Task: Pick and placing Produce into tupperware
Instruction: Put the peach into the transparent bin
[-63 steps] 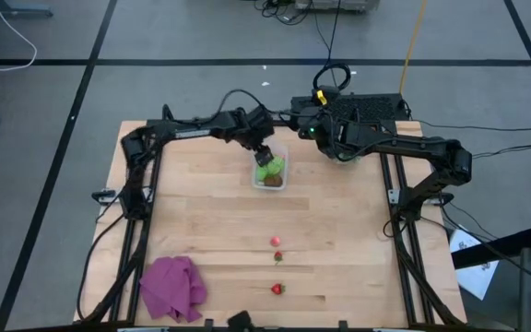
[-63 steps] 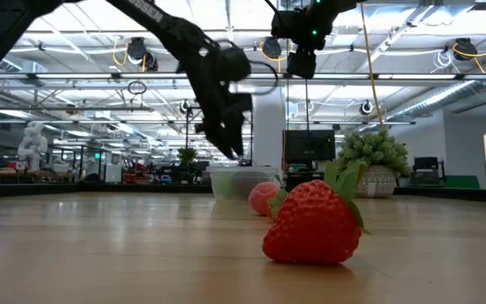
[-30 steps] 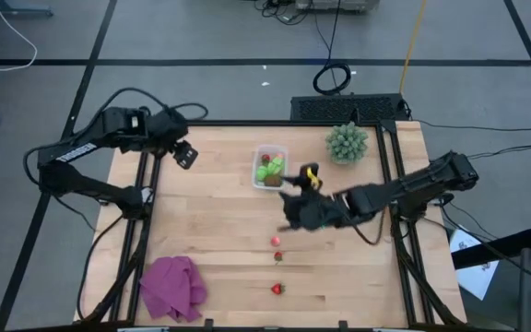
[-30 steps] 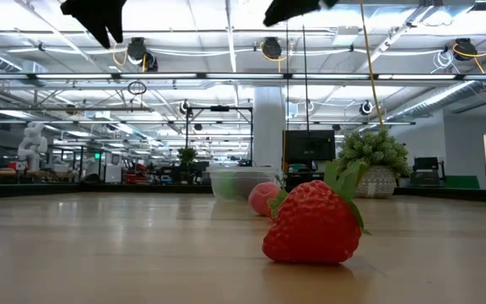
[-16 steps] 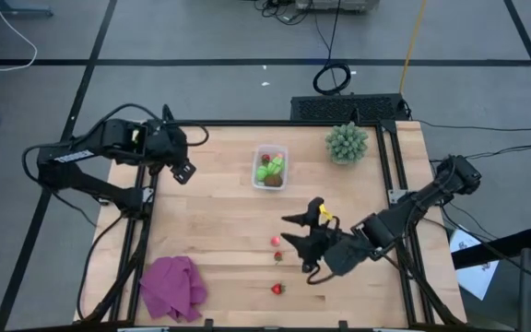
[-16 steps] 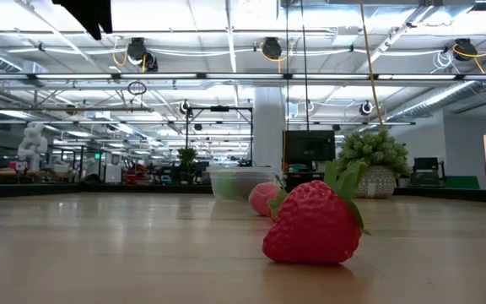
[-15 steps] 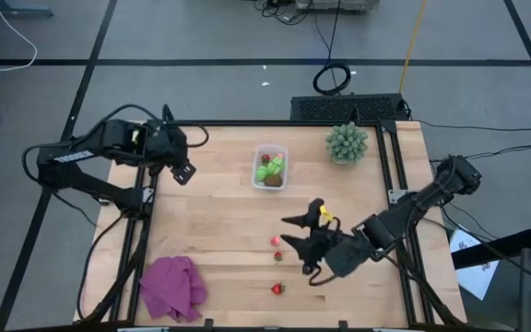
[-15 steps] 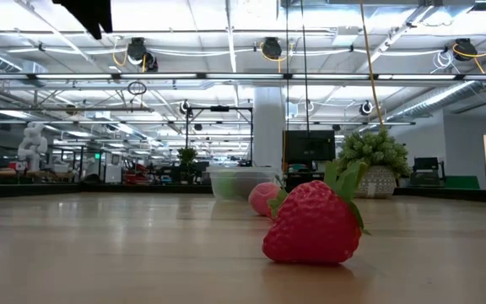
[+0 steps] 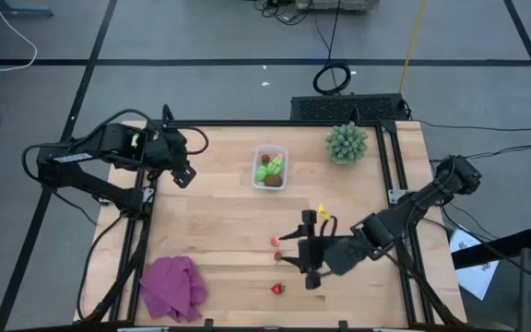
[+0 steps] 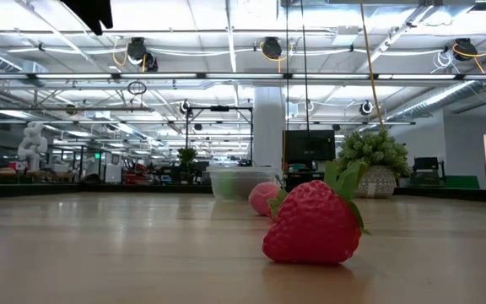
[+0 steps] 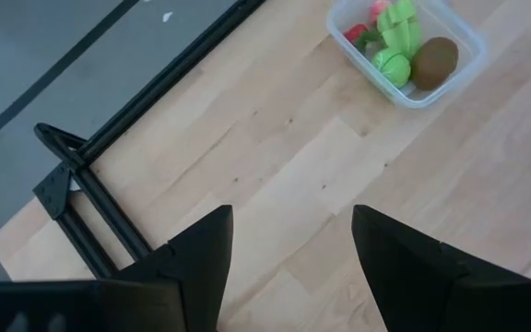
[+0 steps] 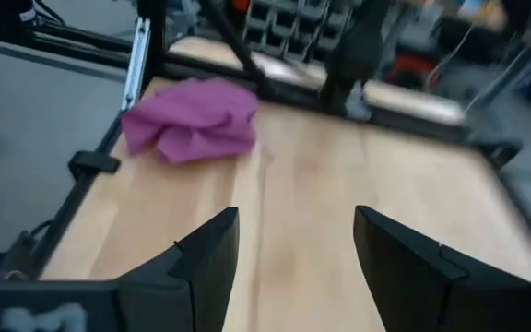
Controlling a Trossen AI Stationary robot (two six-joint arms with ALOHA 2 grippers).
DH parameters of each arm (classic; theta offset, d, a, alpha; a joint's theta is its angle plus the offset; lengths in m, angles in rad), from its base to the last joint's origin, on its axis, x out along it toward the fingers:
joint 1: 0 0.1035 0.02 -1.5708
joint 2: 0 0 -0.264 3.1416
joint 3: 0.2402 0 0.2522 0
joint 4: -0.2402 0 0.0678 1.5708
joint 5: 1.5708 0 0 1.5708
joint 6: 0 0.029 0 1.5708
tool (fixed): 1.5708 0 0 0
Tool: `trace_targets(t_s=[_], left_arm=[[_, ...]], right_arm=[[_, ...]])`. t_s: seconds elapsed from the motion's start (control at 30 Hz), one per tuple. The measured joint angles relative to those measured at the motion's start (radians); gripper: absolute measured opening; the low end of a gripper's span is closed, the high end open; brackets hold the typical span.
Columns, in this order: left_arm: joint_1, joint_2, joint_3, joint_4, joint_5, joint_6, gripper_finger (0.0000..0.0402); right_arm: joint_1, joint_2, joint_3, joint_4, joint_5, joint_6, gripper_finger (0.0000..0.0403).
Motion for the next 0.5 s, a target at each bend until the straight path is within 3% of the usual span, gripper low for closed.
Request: trace_targets(t_s=[0.2,0.5], left_arm=[[0.000,0.000,0.000,0.000,-0.007,-0.004,0.0228],[0.001,0.000,0.000,0.000,-0.007,-0.003,0.0228]], right_arm=[[-0.071,0.000,0.000,-0.085,-0.097,0.092,0.0203],[-0.210,0.000,0.000,-0.108,-0.335,0.172,0.0203]])
